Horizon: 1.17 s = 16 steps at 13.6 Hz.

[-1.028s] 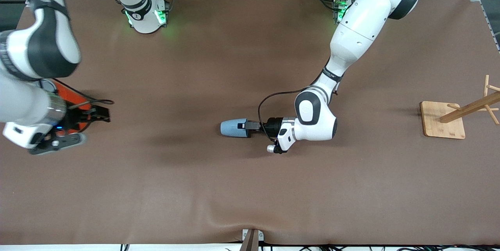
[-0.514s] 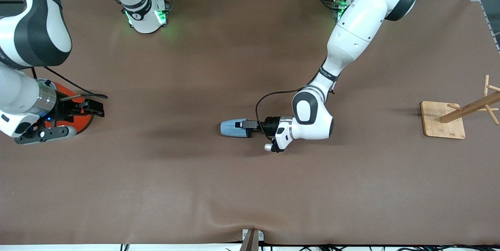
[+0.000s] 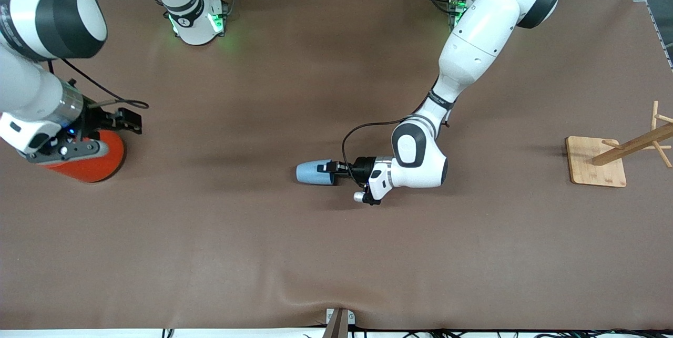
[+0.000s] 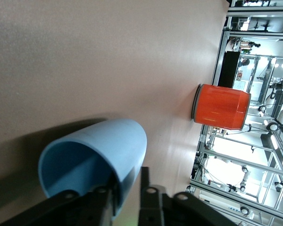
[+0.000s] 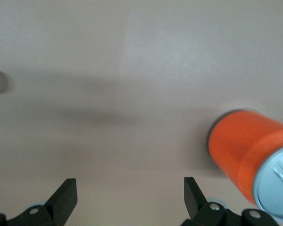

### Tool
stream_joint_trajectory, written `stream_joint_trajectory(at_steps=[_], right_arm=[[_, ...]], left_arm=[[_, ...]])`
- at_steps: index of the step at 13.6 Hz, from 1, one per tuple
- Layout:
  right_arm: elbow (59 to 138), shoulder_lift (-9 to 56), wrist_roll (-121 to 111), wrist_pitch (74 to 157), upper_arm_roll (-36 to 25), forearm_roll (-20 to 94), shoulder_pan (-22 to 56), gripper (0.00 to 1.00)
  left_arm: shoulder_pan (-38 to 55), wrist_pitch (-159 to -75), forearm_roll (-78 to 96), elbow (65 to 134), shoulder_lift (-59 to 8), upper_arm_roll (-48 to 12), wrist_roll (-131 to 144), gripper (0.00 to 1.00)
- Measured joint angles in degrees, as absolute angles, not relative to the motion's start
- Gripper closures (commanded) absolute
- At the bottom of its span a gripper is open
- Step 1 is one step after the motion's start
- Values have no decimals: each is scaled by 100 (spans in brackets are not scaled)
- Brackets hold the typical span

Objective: Flip cup
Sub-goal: 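Grasp the cup rim with the left gripper while the right gripper withdraws, then carry the blue cup with the left gripper toward the wooden stand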

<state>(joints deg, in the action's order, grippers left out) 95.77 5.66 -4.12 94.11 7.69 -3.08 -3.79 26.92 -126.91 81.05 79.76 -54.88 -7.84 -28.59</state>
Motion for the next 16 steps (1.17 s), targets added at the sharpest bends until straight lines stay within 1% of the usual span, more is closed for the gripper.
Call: stream_joint_trajectory(at_steps=[2,5,8,11,13,16], right_arm=[[9464,431,-556,9151,527,-308,-329,0],[8871,359,-629,8485,455,-306,-327,0],[8309,319,-630,7951,467,-297,-301,0],[8205,318,-630,7850,468,-240,-284,0],[8179,307,-629,7914,458,17,-284,0],[8143,276,-601,8055,439,156,-287,0]], left_arm=[[2693,-12683,8174,7852,-5481,-781,-2894,100],[2800,-12688,7823,7778,-5447,-685,-2633,100],[3242,-12702,5973,7600,-5052,-263,-918,100],[3346,-12664,4718,7583,-4598,-174,163,100],[3263,-12266,3894,7583,-4290,-75,474,100],[2807,-11471,2910,7633,-3883,22,544,100]])
